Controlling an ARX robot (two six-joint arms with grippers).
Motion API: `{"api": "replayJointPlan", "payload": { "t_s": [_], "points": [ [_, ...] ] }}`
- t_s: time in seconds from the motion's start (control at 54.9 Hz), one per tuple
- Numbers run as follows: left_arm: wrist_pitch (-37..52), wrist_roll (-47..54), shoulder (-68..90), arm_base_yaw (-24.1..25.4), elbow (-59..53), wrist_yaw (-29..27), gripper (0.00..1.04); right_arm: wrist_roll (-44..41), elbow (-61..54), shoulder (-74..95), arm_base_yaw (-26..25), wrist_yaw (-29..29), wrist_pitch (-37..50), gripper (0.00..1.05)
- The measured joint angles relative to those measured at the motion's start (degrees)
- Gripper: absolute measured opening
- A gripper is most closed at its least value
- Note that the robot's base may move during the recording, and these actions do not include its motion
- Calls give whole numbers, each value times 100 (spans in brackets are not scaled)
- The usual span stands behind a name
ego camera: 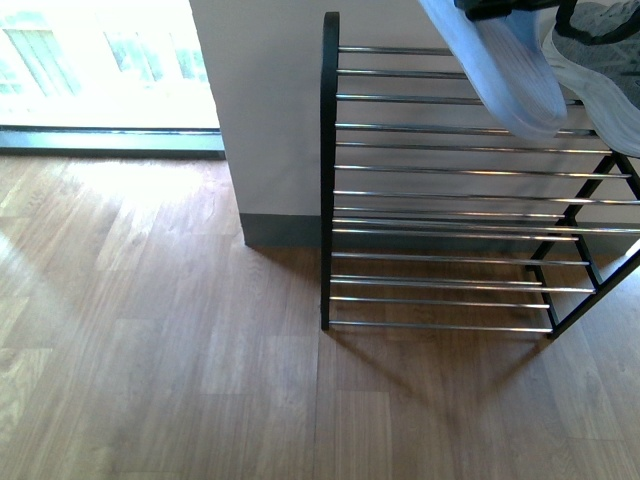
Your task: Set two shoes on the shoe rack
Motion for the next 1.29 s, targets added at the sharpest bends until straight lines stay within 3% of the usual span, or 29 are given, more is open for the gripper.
{"api": "replayJointPlan", "payload": {
  "t_s": [0.474, 0.911, 1.094, 1.294],
  "points": [
    [0, 0, 0, 0, 0, 0, 2, -758, 1526, 1648, -295, 1292, -358, 1],
    [0, 0, 0, 0, 0, 0, 2, -1008, 2177, 2212, -496, 1690, -664, 2],
    [0, 0, 0, 0, 0, 0, 2, -879, 2135, 2153, -540, 1462, -592, 40],
    [0, 0, 0, 0, 2, 0, 2, -750, 1572, 1604, -518, 1021, -240, 69]
  ]
}}
